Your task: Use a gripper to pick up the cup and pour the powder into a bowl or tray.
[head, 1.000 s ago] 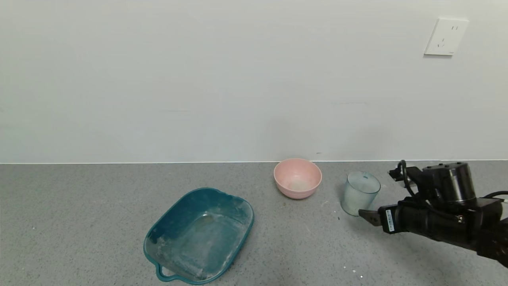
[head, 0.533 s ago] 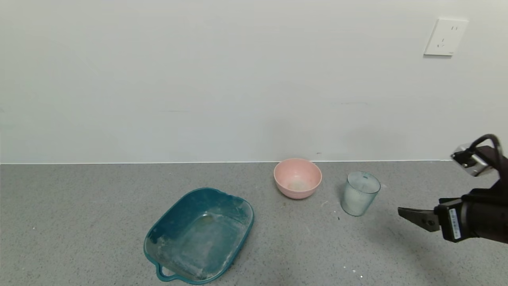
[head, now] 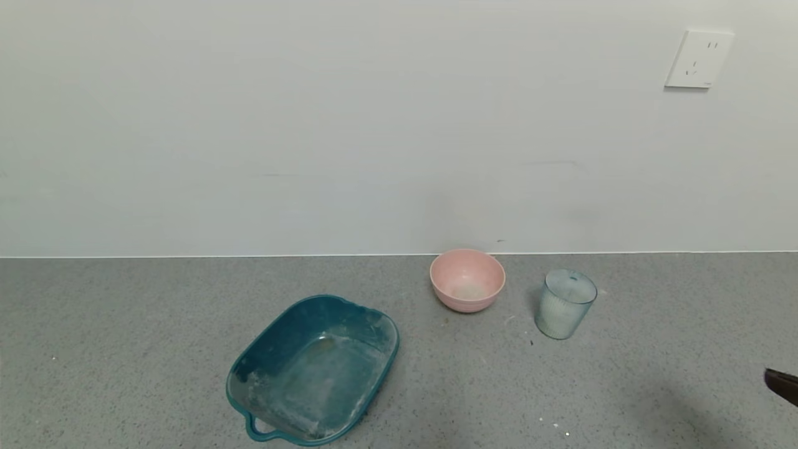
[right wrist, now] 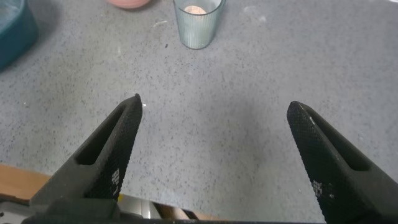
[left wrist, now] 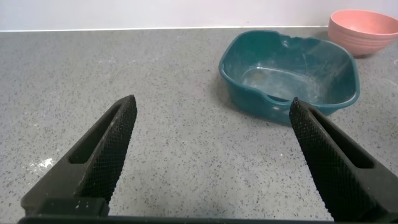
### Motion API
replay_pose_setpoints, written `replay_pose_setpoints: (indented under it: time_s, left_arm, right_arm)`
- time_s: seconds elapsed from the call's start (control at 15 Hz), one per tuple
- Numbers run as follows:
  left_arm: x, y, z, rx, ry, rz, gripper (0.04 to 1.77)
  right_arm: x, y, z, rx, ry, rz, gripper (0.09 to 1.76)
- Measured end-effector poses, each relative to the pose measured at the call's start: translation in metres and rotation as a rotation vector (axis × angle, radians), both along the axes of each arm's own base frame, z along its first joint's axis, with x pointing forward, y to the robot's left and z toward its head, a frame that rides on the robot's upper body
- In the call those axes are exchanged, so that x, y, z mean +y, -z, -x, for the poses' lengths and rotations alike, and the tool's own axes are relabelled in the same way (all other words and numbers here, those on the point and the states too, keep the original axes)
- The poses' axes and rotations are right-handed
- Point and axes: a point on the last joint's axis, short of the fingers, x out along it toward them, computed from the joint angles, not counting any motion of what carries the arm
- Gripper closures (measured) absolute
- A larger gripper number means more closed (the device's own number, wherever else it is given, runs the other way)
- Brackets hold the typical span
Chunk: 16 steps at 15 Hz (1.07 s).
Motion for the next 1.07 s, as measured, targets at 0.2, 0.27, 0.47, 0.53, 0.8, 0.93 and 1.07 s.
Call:
replay_pose_setpoints:
  time_s: [0.2,0.27,0.47,0.53,0.8,0.93,1.07]
  left_arm:
    - [0.000,0.000,0.000,0.000,0.000,0.000,0.05]
    - [0.000,0.000,0.000,0.000,0.000,0.000,0.05]
    - [0.000,0.000,0.000,0.000,0.000,0.000,0.05]
    - [0.000,0.000,0.000,0.000,0.000,0.000,0.05]
    - [0.000,0.000,0.000,0.000,0.000,0.000,0.05]
    - [0.000,0.000,0.000,0.000,0.000,0.000,0.05]
    - [0.000,0.000,0.000,0.000,0.000,0.000,0.05]
  right_arm:
    - [-0.013,-0.002,0.042,-0.082,0.032,-0.002,0.15]
    - [-0.017,-0.001,0.054,-0.111,0.053,-0.002,0.15]
    - [-0.024,0.002,0.079,-0.185,0.174,0.005,0.15]
    - [-0.024,0.003,0.085,-0.202,0.215,0.008,0.15]
    - [-0.020,0.010,0.107,-0.271,0.281,-0.003,0.15]
    - [-0.016,0.017,0.117,-0.288,0.292,0.002,0.15]
    - [-0.014,0.026,0.125,-0.312,0.228,0.000,0.15]
